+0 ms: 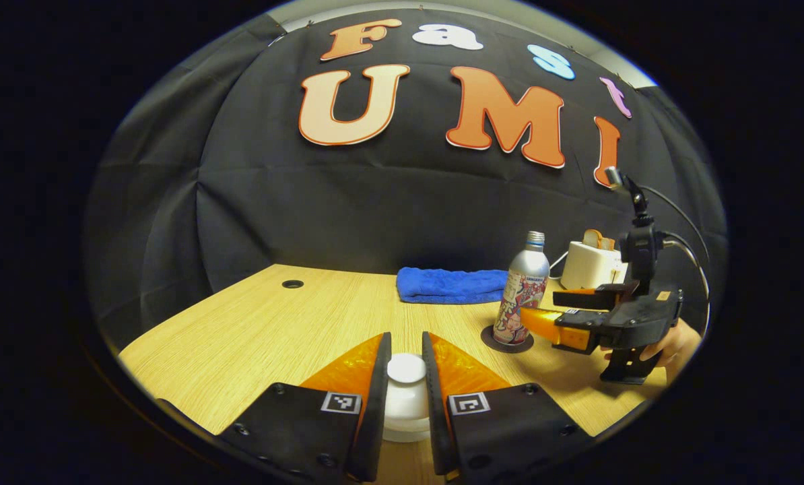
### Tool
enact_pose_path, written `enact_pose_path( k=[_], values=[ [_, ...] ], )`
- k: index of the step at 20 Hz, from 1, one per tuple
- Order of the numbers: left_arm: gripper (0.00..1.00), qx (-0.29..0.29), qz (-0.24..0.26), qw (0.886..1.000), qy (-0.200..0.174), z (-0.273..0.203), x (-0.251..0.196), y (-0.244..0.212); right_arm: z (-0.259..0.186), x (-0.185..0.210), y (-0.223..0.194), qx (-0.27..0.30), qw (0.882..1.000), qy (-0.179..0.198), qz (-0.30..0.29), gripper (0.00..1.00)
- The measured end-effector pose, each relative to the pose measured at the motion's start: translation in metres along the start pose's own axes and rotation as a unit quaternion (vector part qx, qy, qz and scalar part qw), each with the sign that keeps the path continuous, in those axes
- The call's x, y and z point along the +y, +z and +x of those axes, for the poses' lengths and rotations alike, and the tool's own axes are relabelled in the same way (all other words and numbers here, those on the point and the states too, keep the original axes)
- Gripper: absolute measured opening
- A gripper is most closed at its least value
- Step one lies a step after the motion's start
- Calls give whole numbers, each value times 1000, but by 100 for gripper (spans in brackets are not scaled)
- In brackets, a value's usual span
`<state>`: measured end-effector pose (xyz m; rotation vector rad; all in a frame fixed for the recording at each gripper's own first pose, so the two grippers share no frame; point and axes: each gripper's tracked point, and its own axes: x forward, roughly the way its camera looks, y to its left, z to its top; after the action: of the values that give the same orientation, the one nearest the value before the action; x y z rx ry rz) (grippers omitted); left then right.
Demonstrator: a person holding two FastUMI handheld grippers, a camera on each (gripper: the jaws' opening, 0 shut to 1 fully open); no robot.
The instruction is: Open the teacup lid with one hand, grasp the water bottle and pour water into the teacup with the other hand; after pouring, place the water bottle on the coaster and then close the teacup lid.
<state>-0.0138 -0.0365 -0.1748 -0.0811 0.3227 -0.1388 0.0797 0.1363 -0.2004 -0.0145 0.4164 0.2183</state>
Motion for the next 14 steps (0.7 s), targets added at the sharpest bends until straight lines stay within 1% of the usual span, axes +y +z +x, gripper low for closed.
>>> enact_pose_path(
  k=[4, 5, 6, 7, 11, 12, 13, 14],
  values=[
    [33, 16, 9, 1000, 0, 5, -3, -13, -27, -8, 11, -29, 1000, -10, -6, 99],
    [30, 19, 10, 1000, 2, 7, -2, -15, -33, -8, 14, -35, 999, -11, -4, 99],
    [30, 24, 9, 1000, 2, 9, -2, -20, -40, -9, 16, -42, 999, -11, -4, 99],
    [34, 27, 7, 1000, 2, 10, -3, -22, -45, -11, 19, -48, 999, -13, -4, 98],
    [33, 39, 9, 999, 6, 12, -2, -31, -59, -18, 26, -64, 998, -22, 6, 99],
    [34, 33, 8, 999, 6, 14, -3, -29, -62, -19, 26, -66, 997, -24, 10, 99],
    [33, 38, 11, 999, 7, 13, -3, -31, -64, -21, 26, -66, 997, -25, 12, 98],
    [30, 40, 14, 999, 8, 11, -2, -32, -65, -23, 25, -65, 997, -27, 15, 99]
  ],
)
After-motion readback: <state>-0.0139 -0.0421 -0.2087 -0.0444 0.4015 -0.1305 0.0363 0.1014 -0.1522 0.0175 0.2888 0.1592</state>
